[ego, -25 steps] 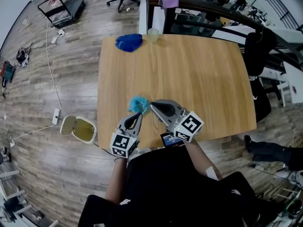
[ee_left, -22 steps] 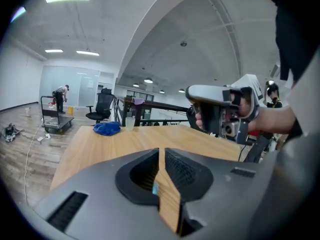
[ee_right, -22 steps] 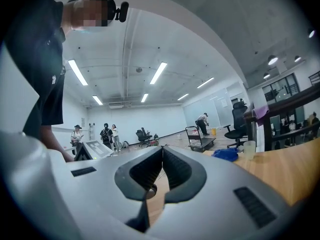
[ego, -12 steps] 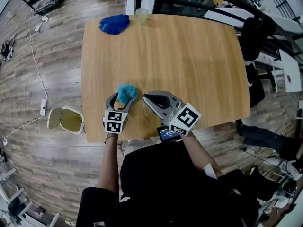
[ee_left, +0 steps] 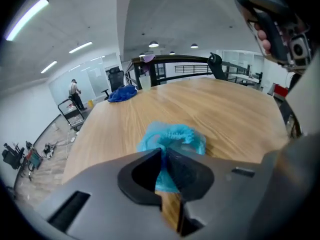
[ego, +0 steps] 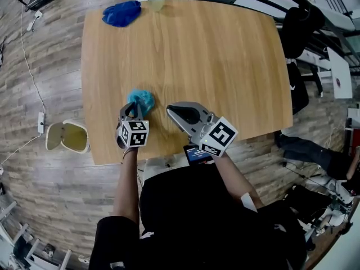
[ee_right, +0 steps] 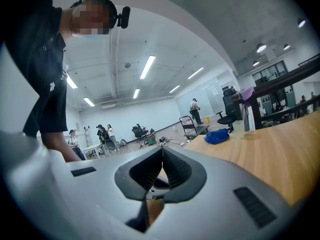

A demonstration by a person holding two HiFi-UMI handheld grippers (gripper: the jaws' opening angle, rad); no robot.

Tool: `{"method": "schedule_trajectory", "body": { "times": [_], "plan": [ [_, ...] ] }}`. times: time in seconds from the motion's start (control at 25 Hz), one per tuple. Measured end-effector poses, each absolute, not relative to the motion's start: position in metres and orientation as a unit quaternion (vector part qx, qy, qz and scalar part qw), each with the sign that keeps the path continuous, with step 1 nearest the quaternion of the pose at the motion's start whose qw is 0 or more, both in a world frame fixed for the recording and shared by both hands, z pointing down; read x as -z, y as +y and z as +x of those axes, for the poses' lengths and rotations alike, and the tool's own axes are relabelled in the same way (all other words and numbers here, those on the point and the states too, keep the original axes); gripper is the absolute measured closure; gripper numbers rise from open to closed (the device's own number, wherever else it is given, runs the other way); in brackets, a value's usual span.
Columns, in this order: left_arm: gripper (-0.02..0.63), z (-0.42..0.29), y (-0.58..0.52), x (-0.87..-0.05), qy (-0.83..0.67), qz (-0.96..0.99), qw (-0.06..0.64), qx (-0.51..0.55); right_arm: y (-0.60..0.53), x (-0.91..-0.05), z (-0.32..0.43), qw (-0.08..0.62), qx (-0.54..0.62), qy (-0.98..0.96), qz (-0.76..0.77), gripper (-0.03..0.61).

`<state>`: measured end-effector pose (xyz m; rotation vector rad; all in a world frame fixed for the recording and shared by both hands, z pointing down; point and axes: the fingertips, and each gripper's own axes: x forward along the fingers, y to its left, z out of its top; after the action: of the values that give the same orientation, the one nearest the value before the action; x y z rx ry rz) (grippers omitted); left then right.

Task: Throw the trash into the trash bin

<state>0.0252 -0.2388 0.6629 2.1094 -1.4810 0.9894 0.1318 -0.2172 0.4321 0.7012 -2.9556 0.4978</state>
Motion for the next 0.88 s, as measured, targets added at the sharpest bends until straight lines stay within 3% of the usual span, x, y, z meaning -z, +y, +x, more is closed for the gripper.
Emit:
{"method": "schedule_trajectory", "body": {
  "times": [0.88],
  "plan": [
    [0.589,-0.002,-0.207,-0.638,-0.607,0.690,0.233,-0.317,-0.222,-0.431,0.118,0.006,-0.172,-0.975,0.142,0.580]
  ]
}}
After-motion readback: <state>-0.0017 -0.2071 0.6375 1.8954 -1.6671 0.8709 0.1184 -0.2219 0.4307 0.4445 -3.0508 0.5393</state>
